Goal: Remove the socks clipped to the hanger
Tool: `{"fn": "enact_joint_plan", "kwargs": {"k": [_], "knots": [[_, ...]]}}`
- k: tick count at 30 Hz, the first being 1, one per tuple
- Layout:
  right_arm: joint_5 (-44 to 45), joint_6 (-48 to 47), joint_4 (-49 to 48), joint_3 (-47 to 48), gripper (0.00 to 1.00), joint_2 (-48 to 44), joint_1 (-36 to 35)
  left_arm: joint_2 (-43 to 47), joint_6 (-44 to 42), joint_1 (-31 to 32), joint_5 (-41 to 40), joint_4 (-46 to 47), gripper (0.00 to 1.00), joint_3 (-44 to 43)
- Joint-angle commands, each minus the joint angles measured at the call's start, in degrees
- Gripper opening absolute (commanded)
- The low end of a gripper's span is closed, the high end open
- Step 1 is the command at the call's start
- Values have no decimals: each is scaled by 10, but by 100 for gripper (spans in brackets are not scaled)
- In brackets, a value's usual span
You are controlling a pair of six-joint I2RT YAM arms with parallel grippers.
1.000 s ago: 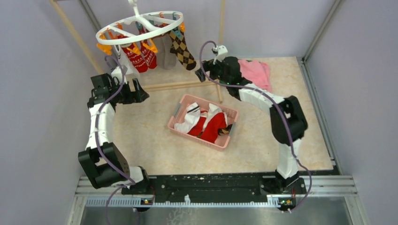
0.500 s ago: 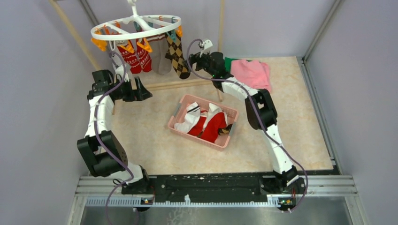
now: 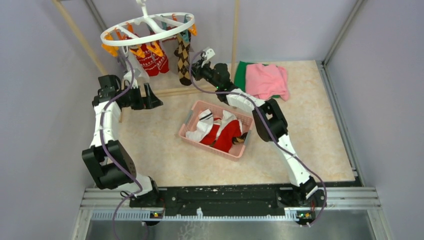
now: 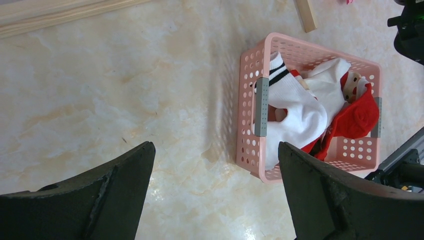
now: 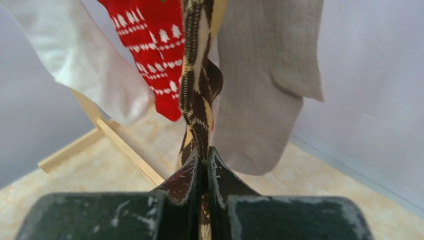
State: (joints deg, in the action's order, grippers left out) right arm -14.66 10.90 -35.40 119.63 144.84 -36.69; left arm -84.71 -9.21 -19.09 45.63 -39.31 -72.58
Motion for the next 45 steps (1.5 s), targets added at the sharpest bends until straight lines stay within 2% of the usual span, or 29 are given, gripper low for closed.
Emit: {"fn": "enact_joint_plan", "kwargs": {"k": [1,9,12,15,22,28,38,42,45], "knots": [[5,-3,-75,-40,0,-59,-6,35,-14,-3,24,-11,99,-29],[44,-37,-170,-343,0,-265,-52,85,-12,-1,86,-14,99,-5],[44,-34,-185,-424,0,-324,-72,108,-15,1,107,-14,99,8],[43,-21,-190,-461,0,-360,-93,125,-20,2,118,-23,99,5],[35,26,-161,-448,0,-395,-165,128,-32,4,164,-48,99,-27],[21,81,-128,-426,0,-405,-207,138,-142,3,196,-162,99,-55],[-7,171,-63,-377,0,-420,-214,155,-308,2,261,-304,98,-76],[-17,189,-70,-375,0,-424,-213,147,-403,3,281,-398,93,-99],[-20,205,-66,-368,0,-425,-212,138,-420,2,289,-415,83,-103]]}}
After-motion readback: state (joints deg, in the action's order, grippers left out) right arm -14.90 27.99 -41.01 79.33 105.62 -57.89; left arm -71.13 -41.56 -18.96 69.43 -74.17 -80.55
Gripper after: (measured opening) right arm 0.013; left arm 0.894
